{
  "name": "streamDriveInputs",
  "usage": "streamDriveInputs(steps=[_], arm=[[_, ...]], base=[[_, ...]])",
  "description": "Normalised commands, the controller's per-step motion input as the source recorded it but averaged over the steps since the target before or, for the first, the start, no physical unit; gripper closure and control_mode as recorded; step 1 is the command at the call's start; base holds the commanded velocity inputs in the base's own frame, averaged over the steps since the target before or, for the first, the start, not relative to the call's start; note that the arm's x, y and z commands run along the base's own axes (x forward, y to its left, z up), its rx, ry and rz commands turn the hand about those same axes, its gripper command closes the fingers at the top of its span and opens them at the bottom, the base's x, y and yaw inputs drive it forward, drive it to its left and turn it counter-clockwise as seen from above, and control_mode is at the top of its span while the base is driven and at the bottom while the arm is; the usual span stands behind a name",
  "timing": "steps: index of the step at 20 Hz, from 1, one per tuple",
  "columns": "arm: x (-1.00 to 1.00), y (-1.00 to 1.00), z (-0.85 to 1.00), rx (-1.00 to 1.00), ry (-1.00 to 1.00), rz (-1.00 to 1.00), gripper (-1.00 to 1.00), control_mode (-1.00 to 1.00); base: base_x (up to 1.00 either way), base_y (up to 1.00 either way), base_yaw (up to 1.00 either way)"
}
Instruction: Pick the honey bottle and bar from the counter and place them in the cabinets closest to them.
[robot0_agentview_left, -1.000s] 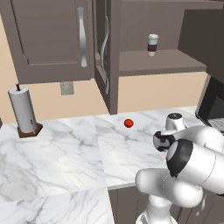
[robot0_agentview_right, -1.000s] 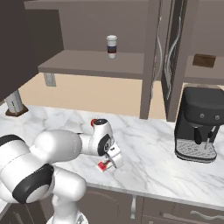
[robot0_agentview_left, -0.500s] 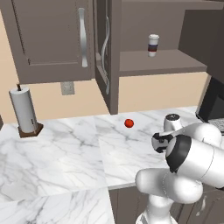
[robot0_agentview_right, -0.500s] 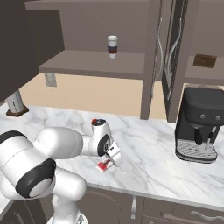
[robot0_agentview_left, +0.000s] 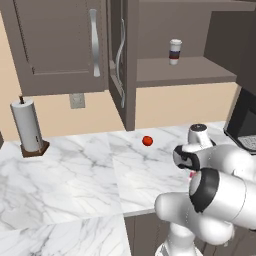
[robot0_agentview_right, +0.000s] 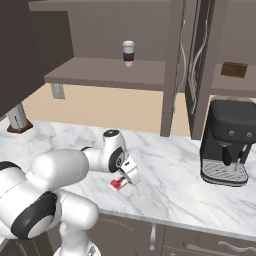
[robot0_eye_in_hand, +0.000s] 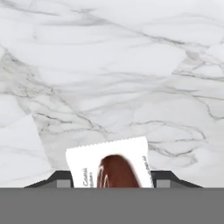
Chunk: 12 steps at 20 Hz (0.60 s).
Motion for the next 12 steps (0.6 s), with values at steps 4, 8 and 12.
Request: streamDriveInputs(steps=[4,8,12], arm=[[0.0,0.03,0.63,0.0,0.0,0.0,1.0,-1.0],[-0.03,0.14,0.7,-0.01,-0.02,0.0,1.0,-1.0],[-0.15,0.14,0.71,0.0,-0.09,0.0,1.0,-1.0]], base=[[0.0,0.0,0.0],[0.0,0.0,0.0],[0.0,0.0,0.0]])
